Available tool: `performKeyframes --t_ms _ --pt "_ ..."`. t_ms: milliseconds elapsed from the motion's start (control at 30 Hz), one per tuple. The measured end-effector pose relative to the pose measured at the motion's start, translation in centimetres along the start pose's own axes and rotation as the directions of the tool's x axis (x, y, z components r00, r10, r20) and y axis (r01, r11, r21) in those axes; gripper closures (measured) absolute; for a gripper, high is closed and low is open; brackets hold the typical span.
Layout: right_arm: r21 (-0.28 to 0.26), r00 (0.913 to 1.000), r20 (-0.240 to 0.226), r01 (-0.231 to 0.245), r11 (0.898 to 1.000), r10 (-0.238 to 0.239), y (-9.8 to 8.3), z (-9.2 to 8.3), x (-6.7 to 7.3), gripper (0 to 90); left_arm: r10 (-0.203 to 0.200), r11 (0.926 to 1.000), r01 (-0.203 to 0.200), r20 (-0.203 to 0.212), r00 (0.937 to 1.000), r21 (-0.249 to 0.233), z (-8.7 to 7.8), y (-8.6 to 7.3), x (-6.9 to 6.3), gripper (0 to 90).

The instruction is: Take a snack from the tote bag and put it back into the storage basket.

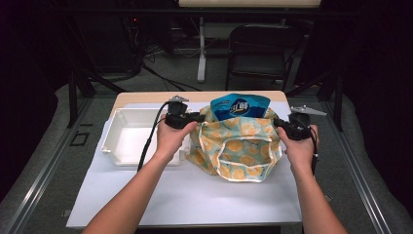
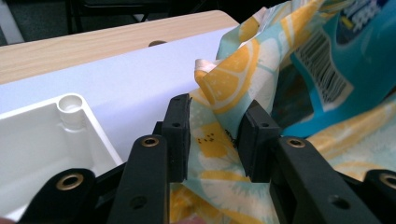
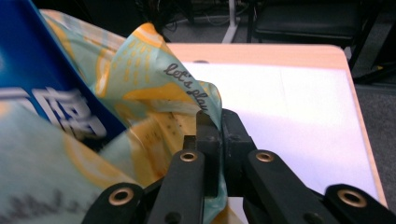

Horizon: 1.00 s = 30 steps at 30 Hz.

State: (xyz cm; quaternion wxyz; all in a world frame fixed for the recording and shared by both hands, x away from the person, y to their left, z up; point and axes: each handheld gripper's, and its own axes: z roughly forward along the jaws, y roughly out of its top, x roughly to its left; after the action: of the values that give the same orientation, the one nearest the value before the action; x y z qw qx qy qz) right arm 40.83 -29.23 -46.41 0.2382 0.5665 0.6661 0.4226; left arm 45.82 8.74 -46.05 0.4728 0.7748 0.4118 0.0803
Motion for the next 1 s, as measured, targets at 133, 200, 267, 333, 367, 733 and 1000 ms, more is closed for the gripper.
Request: performKeyframes --t_ms 133,200,267,333,367,733,1000 --pt "0.011 1.0 -0.005 -0.008 1.0 0.008 -0.8 0.4 -0.1 88.0 0.015 0.9999 -0.015 -0.007 0.9999 0.007 0.4 -0.6 -0.3 79.1" --pt "0.018 1.0 0.0 -0.006 1.0 0.006 -1.0 0.4 -0.3 88.0 0.021 0.9994 -0.022 0.017 0.9996 0.027 0.5 -0.7 -0.3 81.1" --pt "0.018 0.9999 -0.002 -0.012 1.0 0.012 -1.2 0.5 -0.4 88.0 0.024 0.9992 -0.025 0.019 0.9995 0.031 0.6 -0.8 -0.3 81.0" --pt "0.026 1.0 0.001 -0.009 1.0 0.009 -1.4 0.5 -0.4 88.0 0.018 0.9991 -0.019 0.017 0.9997 0.038 0.7 -0.9 -0.2 80.7" --pt "0.022 0.9999 -0.002 -0.014 1.0 0.014 -1.5 0.6 -0.4 88.0 0.016 0.9992 -0.017 0.019 0.9997 0.036 0.8 -1.0 -0.2 80.6" --pt "0.043 0.9998 -0.004 -0.018 0.999 0.018 -2.4 0.8 -0.8 87.7 0.018 0.9994 -0.018 0.013 0.9998 0.029 0.9 -1.4 -0.5 74.7" --pt "-0.018 0.9996 -0.029 -0.005 1.0 0.004 -2.2 -0.6 -0.6 84.3 -0.001 0.9995 0.002 0.029 0.9996 -0.031 -0.7 -1.1 -0.4 58.5"
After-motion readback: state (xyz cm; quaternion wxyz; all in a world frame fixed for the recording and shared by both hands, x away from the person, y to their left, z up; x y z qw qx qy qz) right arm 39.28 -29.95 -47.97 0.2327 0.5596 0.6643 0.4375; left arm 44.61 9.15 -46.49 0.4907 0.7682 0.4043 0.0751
